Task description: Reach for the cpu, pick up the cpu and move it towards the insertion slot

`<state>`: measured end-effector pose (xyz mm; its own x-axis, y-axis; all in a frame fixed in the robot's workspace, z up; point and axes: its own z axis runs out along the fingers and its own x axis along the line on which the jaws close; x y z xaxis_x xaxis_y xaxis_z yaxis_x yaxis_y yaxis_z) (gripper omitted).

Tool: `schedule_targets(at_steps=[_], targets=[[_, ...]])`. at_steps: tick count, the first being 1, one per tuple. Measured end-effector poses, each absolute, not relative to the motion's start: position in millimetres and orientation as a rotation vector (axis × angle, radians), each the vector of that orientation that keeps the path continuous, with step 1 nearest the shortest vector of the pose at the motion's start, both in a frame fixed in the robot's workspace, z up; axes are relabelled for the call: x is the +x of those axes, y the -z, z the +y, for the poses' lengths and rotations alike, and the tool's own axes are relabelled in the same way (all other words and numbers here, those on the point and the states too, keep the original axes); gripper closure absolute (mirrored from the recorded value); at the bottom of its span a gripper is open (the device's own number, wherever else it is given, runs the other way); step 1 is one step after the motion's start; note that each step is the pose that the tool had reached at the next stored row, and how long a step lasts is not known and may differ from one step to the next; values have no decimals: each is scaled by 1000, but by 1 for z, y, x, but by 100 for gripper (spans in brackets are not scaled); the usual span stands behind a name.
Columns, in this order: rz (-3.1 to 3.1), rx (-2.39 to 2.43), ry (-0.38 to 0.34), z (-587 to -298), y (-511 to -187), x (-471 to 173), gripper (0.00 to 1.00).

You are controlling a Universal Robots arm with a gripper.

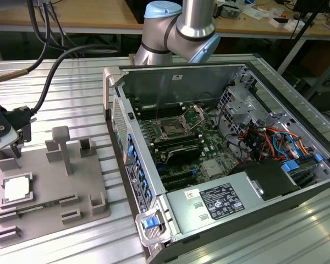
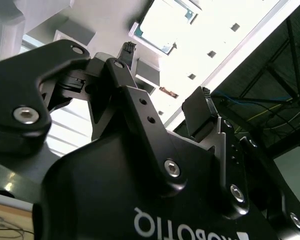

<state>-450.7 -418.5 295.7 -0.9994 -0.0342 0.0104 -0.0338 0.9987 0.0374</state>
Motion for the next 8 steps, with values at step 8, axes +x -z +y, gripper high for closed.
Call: schedule_targets(at_steps=[8], targets=[[-3130, 53, 58, -419, -292, -451, 33]])
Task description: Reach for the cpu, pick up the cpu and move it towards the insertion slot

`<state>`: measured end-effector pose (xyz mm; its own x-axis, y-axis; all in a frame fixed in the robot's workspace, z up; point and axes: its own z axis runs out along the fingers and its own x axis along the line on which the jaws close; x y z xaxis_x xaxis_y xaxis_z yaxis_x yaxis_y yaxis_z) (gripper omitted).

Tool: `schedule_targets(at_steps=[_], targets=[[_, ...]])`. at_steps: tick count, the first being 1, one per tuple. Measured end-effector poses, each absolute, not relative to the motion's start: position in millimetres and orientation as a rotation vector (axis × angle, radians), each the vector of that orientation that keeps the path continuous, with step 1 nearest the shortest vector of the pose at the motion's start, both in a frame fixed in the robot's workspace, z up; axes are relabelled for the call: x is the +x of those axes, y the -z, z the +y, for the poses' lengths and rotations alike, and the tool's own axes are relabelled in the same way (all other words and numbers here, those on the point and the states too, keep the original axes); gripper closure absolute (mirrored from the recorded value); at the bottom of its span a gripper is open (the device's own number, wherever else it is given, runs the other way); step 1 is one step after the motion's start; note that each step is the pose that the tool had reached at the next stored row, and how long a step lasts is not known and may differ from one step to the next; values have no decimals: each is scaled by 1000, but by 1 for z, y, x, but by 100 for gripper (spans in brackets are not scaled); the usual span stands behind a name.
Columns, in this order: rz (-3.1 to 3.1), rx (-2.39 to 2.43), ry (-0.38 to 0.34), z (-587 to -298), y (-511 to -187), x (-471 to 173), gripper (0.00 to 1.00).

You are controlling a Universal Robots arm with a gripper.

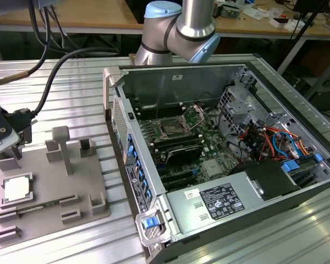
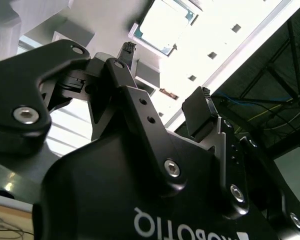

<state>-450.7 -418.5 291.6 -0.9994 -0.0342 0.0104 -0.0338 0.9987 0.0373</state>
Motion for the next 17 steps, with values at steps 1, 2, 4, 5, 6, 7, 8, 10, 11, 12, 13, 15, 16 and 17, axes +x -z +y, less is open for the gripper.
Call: schedule_targets(at_steps=[1, 2, 4, 5, 6, 7, 8, 10, 11, 12, 13, 15, 16, 17], targets=[[-3130, 53, 58, -419, -291, -451, 33], [-3130, 53, 58, -419, -291, -451, 33], [-3130, 53, 58, -419, -287, -451, 33], [-3130, 53, 58, -419, -286, -451, 33], [-3130, 53, 58, -419, -286, -451, 33], [-3130, 53, 58, -419, -286, -451, 33], [-3130, 53, 58, -419, -285, -451, 33], [-3130, 53, 58, -419, -285, -451, 33], [-3130, 53, 58, -419, -284, -451, 33], [-3130, 53, 58, -419, -284, -451, 33], [-3130, 53, 58, -419, -284, -451, 33], [-3130, 53, 58, -419, -283, -451, 33], [-3130, 53, 58, -419, -282, -451, 33], [-3130, 53, 58, -419, -282, -451, 33]])
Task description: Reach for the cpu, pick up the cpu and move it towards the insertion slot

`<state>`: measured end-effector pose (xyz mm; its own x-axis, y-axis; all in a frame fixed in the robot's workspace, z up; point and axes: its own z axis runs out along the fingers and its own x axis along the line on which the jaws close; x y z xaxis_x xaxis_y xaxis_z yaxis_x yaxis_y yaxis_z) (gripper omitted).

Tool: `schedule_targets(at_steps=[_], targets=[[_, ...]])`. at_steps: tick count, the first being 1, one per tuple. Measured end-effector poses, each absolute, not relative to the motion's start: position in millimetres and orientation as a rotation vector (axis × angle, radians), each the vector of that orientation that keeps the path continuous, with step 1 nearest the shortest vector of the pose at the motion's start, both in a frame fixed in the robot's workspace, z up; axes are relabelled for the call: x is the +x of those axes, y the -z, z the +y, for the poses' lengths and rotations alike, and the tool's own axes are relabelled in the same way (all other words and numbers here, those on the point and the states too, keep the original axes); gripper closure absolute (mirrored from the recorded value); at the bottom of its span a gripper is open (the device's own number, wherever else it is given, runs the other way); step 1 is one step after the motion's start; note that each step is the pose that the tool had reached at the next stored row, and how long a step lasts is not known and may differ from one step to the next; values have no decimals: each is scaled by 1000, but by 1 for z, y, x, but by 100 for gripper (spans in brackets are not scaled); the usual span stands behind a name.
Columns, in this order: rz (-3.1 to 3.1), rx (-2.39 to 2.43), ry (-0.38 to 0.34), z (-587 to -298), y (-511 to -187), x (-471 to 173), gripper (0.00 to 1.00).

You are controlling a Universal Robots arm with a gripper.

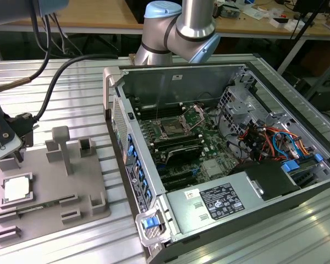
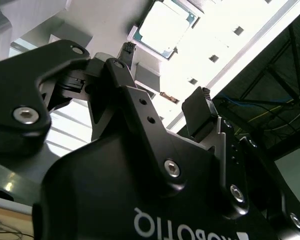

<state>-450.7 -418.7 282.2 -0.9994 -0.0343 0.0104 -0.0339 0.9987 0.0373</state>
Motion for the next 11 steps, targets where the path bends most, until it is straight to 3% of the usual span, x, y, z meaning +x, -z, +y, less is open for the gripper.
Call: schedule_targets(at_steps=[11], targets=[[-3130, 53, 58, -419, -277, -451, 33]])
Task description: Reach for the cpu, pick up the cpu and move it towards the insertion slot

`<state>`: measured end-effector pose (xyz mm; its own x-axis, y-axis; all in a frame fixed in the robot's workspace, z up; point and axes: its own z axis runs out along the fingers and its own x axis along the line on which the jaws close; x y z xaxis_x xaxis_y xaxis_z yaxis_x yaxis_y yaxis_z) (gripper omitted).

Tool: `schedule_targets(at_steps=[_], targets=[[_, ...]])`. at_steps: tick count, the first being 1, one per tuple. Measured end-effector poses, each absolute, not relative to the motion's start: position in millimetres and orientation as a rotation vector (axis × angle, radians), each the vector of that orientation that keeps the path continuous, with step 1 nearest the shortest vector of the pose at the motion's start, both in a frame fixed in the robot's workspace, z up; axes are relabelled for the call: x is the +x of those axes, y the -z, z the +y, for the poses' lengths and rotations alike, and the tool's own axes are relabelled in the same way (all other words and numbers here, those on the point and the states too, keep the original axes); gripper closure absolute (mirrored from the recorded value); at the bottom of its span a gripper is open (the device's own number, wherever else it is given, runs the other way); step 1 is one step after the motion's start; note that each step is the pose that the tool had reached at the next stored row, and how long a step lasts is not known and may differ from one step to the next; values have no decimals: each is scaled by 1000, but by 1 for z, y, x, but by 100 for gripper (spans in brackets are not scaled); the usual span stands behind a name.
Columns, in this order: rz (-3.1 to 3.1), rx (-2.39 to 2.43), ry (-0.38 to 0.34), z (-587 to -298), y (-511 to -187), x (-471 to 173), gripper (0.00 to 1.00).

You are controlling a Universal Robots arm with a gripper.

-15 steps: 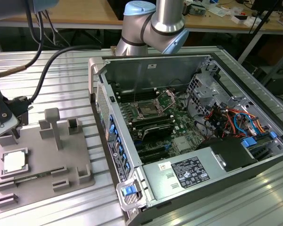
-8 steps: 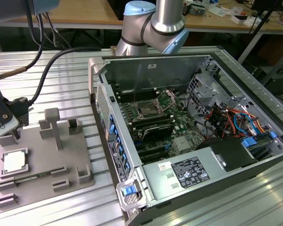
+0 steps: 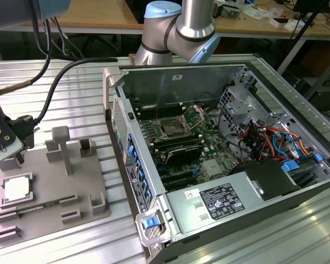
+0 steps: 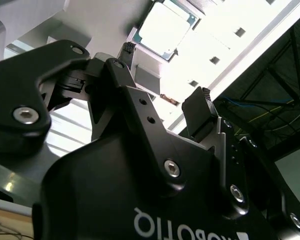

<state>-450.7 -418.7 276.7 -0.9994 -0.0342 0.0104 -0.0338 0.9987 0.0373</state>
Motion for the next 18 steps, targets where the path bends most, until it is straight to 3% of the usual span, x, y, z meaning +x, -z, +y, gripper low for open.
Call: schedule_targets(at_steps=[18], targets=[[-3130, 53, 58, -419, -266, -451, 33]])
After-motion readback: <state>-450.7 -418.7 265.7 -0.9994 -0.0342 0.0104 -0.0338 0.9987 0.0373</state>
